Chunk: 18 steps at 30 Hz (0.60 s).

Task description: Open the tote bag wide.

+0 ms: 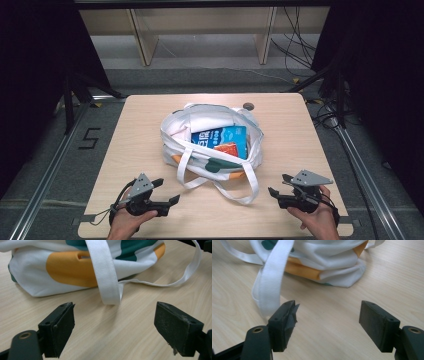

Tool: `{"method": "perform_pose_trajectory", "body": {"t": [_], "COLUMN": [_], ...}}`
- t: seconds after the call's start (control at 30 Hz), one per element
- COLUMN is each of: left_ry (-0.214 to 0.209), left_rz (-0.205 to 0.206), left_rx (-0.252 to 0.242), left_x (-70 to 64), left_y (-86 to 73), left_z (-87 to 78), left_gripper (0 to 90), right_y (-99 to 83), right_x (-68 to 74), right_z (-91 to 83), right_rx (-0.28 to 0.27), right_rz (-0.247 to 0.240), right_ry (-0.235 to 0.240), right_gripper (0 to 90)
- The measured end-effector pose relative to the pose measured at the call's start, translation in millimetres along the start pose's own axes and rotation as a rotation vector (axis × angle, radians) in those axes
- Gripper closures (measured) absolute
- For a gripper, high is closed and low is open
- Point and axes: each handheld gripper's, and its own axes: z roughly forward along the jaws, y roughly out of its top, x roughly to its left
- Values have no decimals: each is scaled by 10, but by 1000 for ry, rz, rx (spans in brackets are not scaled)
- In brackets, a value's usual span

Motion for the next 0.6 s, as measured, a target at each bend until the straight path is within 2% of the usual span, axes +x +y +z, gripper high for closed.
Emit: {"method": "perform_pose_trajectory", "body": {"t": [0.03, 0.1, 0.13, 0.17, 0.2, 0.23, 0.27, 0.3, 0.37, 0.4, 0.43, 0.47, 0.53, 0.57, 0.6], "left_ry": [1, 1, 2, -2, 4, 8, 2, -3, 9, 5, -1, -3, 1, 2, 4], "left_rz": [-10, -3, -12, -5, 18, 0, 12, 5, 1, -10, -11, -5, 11, 14, -5], "left_rx": [3, 4, 8, 7, 16, 19, 19, 14, 27, 27, 26, 23, 32, 39, 38], "left_x": [-11, -27, -34, -31, -19, -24, -12, -11, -11, -11, -11, -7, 2, 4, -2], "left_y": [-12, -26, -35, -39, -37, -44, -43, -47, -52, -58, -59, -61, -60, -58, -62], "left_z": [-7, -15, -18, -17, -27, -27, -24, -14, -13, -5, 2, 7, 4, 1, 5], "left_gripper": [161, 161, 161, 161, 161, 161, 161, 162, 161, 162, 161, 161, 162, 161, 161], "right_y": [-16, -46, -63, -84, -98, -116, -135, -156, -186, -197, -214, -223, -244, -251, -258], "right_x": [30, 34, 43, 75, 55, 62, 65, 68, 56, 63, 82, 65, 95, 80, 80], "right_z": [-13, -26, -39, -56, -61, -65, -67, -77, -76, -81, -89, -89, -97, -106, -107], "right_rx": [3, -8, -7, 1, -5, -9, -10, -5, -4, -3, 8, 4, 12, 11, 6], "right_rz": [12, -11, -8, 21, -8, -2, 7, 9, 11, 10, 31, 11, 39, 19, 19], "right_ry": [-4, 1, -1, 2, 1, 2, 9, 4, 20, 2, 5, 6, 15, 9, 15], "right_gripper": [309, 309, 309, 308, 309, 309, 308, 308, 308, 306, 301, 295, 294, 294, 294]}}
